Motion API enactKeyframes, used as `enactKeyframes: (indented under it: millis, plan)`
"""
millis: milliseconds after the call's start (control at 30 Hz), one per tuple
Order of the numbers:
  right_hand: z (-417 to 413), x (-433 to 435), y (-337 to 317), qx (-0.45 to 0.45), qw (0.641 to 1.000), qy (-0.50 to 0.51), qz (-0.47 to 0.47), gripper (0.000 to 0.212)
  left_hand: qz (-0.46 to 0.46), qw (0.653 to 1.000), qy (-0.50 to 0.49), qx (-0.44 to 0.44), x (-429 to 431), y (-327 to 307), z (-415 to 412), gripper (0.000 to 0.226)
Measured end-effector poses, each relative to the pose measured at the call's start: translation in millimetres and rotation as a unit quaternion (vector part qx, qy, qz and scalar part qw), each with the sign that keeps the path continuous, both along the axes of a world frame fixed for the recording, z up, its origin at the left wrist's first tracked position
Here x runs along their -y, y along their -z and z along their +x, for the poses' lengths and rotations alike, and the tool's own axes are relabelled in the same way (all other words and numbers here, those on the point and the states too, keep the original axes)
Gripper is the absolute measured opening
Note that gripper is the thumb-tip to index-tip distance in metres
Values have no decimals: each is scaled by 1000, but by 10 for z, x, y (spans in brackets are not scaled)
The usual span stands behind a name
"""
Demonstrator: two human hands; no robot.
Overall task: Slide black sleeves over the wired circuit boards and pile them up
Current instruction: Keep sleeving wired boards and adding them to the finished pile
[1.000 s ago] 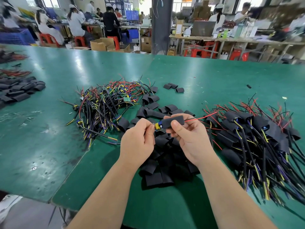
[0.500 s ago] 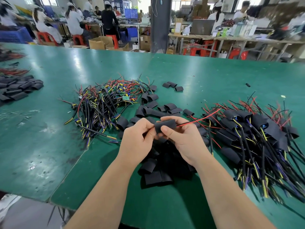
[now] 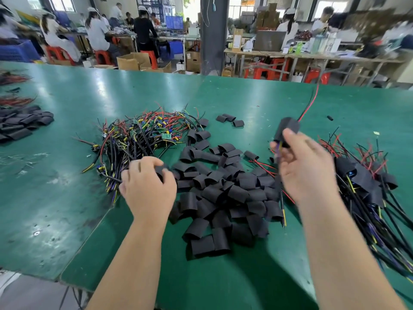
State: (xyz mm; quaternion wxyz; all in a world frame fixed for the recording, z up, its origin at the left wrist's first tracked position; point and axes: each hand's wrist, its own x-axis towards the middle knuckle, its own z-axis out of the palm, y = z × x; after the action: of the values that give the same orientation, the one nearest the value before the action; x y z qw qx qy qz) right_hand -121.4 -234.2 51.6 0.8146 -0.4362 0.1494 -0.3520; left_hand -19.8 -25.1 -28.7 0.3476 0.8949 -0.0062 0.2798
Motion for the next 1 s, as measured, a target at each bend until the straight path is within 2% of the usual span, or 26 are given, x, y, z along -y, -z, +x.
enactKeyframes:
  millis: [67,100,167,233,267,300,400,500,600,700,767,833,900,1000]
  plan:
    - [-108,195,-161,-71,983,114,-128,12,38,992,-67,-103,-75,15,53,31]
    - [-152,299,-218,-130,951,174,-220,5,46,987,-79,-136,-106,16,64,35]
    - [-220,494,-233,-282,842,256,-381,22,48,982,-85,-162,-138,29,73,37]
    - [-245,586,-186,-413,743,306,-429,37,47,983,-75,-162,-141,42,85,34]
    - [-237,574,-154,-442,721,312,-433,42,43,984,-67,-159,-143,45,92,32]
    - [-219,534,-112,-448,716,312,-435,44,30,986,-56,-155,-148,46,104,30]
    - [-139,318,80,-407,724,302,-467,40,-84,991,-21,-106,-163,33,137,28]
    - [-67,81,319,-374,739,255,-500,33,-193,981,2,5,-177,-17,129,31]
    - [6,-73,435,-313,765,203,-525,25,-187,970,45,145,-165,-75,80,30]
    - [44,-191,440,-232,822,116,-508,22,-141,949,153,237,-68,-99,-3,29]
    - [78,-265,453,-198,891,13,-408,22,-112,928,241,259,30,-116,-84,29]
    - [122,-337,448,-139,960,-117,-214,18,-78,908,318,261,115,-125,-170,29]
    - [174,-348,440,-84,974,-207,-34,16,-34,898,365,244,183,-133,-234,33]
    - [206,-253,424,-43,971,-229,60,25,16,885,410,221,274,-156,-312,38]
